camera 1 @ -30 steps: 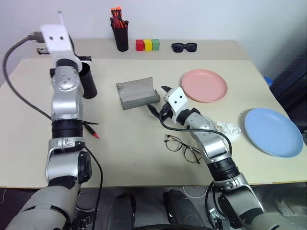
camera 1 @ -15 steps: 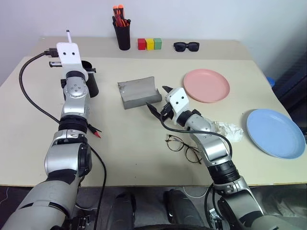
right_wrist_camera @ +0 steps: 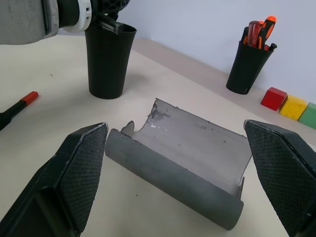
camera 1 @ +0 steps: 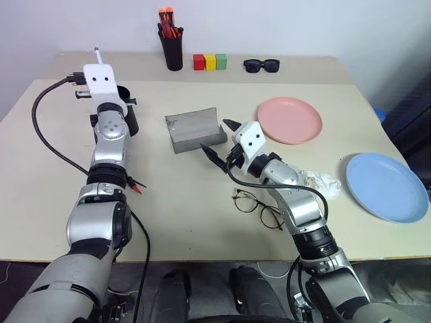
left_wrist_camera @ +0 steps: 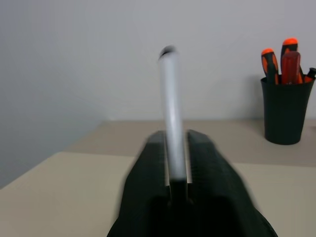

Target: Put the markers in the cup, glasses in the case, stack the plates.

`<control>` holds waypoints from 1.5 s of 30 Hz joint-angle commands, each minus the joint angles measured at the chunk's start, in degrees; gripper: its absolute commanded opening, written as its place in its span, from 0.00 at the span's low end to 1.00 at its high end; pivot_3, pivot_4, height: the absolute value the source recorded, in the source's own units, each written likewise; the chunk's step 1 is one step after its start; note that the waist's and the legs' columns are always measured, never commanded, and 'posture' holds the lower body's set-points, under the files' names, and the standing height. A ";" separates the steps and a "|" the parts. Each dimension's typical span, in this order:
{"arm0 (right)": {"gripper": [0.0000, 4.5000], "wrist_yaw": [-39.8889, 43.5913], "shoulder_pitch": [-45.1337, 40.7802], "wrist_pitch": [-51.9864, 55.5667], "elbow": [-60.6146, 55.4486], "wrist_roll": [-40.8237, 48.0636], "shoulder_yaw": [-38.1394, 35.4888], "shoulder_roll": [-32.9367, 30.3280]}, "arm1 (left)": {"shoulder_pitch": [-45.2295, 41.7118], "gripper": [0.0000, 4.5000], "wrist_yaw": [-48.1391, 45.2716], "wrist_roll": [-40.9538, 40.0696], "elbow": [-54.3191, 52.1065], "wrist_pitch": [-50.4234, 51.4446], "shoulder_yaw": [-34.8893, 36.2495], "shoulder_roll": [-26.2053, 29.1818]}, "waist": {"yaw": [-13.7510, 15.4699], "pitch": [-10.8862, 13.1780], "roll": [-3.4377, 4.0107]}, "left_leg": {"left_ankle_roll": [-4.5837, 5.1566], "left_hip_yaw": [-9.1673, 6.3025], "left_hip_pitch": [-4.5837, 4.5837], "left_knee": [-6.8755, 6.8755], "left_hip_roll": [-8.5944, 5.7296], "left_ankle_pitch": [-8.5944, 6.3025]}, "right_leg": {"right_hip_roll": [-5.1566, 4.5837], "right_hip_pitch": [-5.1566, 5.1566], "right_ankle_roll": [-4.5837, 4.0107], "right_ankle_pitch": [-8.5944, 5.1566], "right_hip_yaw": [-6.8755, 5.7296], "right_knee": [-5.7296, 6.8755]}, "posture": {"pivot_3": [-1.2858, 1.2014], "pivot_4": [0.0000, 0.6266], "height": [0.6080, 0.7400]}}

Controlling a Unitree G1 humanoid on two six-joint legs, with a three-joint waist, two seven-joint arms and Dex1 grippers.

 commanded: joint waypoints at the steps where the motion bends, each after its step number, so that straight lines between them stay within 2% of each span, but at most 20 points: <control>1: 1.00 0.33 -0.29 -0.05 -2.42 0.66 -0.26 0.23 | 0.44 0.25 1.13 -0.14 -1.49 -0.32 0.08 -0.05 | 0.01 0.00 0.00 | 0.00 0.00 0.00 0.01 0.00 0.00 | 0.00 0.00 0.00 0.00 0.00 0.01 | 0.52 0.24 0.89; 9: 1.00 0.63 -0.19 0.31 -2.84 0.72 -0.13 0.43 | 0.72 0.25 1.12 -1.06 -4.45 -0.69 0.34 -0.10 | 0.03 0.00 0.00 | 0.01 -0.01 -0.01 0.16 0.00 0.00 | 0.00 0.02 0.01 0.00 0.00 0.08 | 0.52 0.24 0.89; 14: 1.00 2.44 -0.45 1.28 -4.35 1.07 -0.34 -1.09 | 3.57 0.25 -10.88 -6.02 -18.03 1.25 0.26 2.40 | -0.02 0.00 0.01 | 0.00 -0.02 -0.06 0.19 0.01 0.00 | 0.00 0.02 0.01 0.00 -0.02 0.07 | 0.52 0.24 0.89; 18: 1.00 5.79 -0.04 1.50 -5.68 1.81 -0.96 -3.98 | 9.95 0.25 -16.79 -8.95 -32.47 11.47 1.47 6.22 | -0.32 -0.01 0.04 | 0.00 -0.02 -0.04 0.20 0.02 0.00 | 0.01 0.02 0.01 0.00 -0.02 0.10 | 0.52 0.24 0.89; 21: 1.00 8.01 -0.36 1.06 -4.84 2.43 -2.18 -6.89 | 18.38 0.25 -13.46 -11.36 -49.36 28.60 5.82 7.56 | -0.40 -0.03 0.09 | 0.00 -0.03 -0.03 0.21 0.05 0.00 | 0.01 0.02 0.01 0.00 0.00 0.13 | 0.52 0.24 0.89; 23: 1.00 8.89 -0.45 0.76 -4.51 2.68 -2.44 -8.02 | 21.72 0.25 -9.72 -12.42 -57.22 37.89 8.25 6.17 | -0.27 -0.02 0.09 | 0.01 -0.05 -0.04 0.26 0.09 -0.01 | 0.01 0.03 0.01 0.00 -0.01 0.15 | 0.52 0.24 0.89; 25: 1.00 10.62 -0.40 0.85 -4.63 3.28 -2.37 -9.33 | 24.23 0.37 -5.81 -13.36 -63.94 47.68 9.99 3.44 | 0.07 -0.03 0.08 | 0.02 -0.12 -0.05 0.36 0.08 -0.01 | 0.01 0.06 0.01 0.00 -0.07 0.20 | 0.52 0.24 0.89; 26: 1.00 13.75 -0.09 2.22 -5.52 4.83 -2.03 -10.90 | 25.39 0.43 -2.61 -13.10 -67.47 54.66 10.67 0.73 | 0.29 -0.04 0.07 | 0.04 -0.16 -0.05 0.43 0.08 -0.02 | 0.01 0.12 0.01 0.00 -0.10 0.20 | 0.52 0.24 0.89; 29: 1.00 21.34 0.97 4.49 -7.88 7.64 -0.74 -15.34 | 26.54 0.75 4.38 -11.44 -73.67 71.59 12.33 -6.23 | 1.33 -0.05 0.04 | 0.17 -0.20 -0.04 0.56 0.01 -0.10 | -0.02 0.27 0.08 0.04 -0.10 0.14 | 0.52 0.24 0.89; 31: 1.00 23.73 1.15 4.65 -8.13 7.99 -0.20 -17.15 | 26.34 0.75 7.68 -10.19 -75.40 81.35 13.93 -11.24 | 1.44 -0.06 0.03 | 0.19 -0.22 -0.03 0.60 -0.01 -0.11 | -0.02 0.31 0.12 0.06 -0.10 0.11 | 0.52 0.24 0.89; 34: 1.00 25.40 1.09 4.67 -7.76 8.28 0.08 -17.91 | 24.91 0.75 10.52 -8.32 -75.23 89.53 16.43 -16.65 | 1.38 -0.06 0.02 | 0.19 -0.27 -0.02 0.59 -0.01 -0.11 | 0.02 0.30 0.12 0.06 -0.10 0.11 | 0.52 0.24 0.89; 42: 1.00 25.63 2.61 4.76 -9.44 7.70 1.16 -17.37 | 19.02 0.75 10.37 -6.34 -69.35 94.52 20.49 -21.30 | 1.30 -0.06 0.02 | 0.18 -0.29 -0.01 0.56 -0.02 -0.11 | 0.02 0.28 0.11 0.06 -0.10 0.10 | 0.52 0.24 0.89; 45: 1.00 25.08 3.24 5.07 -10.22 7.53 1.39 -17.20 | 17.82 0.58 10.82 -5.13 -68.33 94.77 21.37 -22.49 | 1.47 -0.06 0.02 | 0.18 -0.29 -0.01 0.56 -0.03 -0.11 | 0.01 0.28 0.11 0.06 -0.10 0.10 | 0.52 0.24 0.89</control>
